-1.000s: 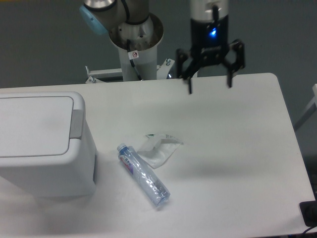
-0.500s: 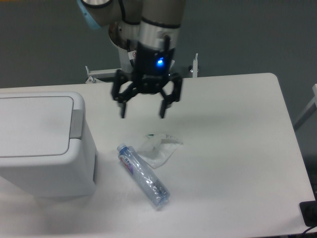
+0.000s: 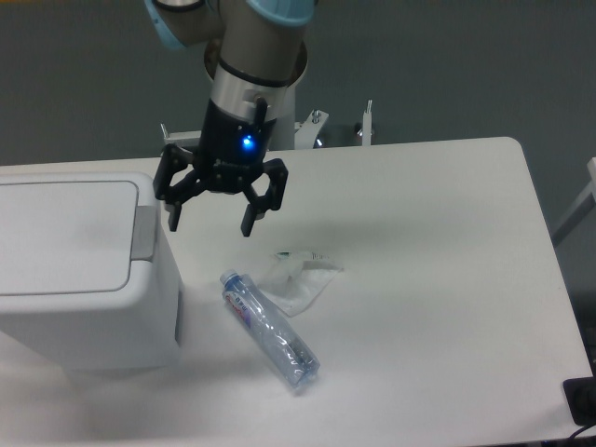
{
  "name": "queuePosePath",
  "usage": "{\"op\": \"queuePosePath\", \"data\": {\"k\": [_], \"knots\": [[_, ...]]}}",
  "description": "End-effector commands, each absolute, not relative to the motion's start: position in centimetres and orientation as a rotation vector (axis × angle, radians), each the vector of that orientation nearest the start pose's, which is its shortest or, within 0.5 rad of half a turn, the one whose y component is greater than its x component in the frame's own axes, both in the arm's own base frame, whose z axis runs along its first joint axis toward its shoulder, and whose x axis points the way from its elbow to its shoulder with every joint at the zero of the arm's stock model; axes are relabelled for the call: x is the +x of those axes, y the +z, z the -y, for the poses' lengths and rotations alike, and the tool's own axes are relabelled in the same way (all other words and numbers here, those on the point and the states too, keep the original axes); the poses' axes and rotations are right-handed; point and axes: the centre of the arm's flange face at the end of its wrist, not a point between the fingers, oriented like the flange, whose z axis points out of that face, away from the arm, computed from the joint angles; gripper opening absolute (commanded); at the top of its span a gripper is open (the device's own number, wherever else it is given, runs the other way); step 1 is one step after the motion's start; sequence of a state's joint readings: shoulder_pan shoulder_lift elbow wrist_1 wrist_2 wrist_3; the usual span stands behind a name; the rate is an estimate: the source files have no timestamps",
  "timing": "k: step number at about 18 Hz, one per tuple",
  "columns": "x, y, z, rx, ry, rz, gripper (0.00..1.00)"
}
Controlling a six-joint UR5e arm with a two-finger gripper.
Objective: Open the trash can
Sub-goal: 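Lower the gripper onto the lid edge and push it open, then lift the gripper away from the opened trash can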
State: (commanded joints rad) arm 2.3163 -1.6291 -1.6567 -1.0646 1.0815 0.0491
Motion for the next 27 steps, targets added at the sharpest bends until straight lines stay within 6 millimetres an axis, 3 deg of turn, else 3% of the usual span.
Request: {"op": "queuePosePath", "data": {"k": [13,27], "knots": [[-23.2,46.5,-52.8,-2.509,-0.432,0.772,1.00],[-23.1,46.2,-52.8,-2.512,-0.430,0.767,1.00]]}}
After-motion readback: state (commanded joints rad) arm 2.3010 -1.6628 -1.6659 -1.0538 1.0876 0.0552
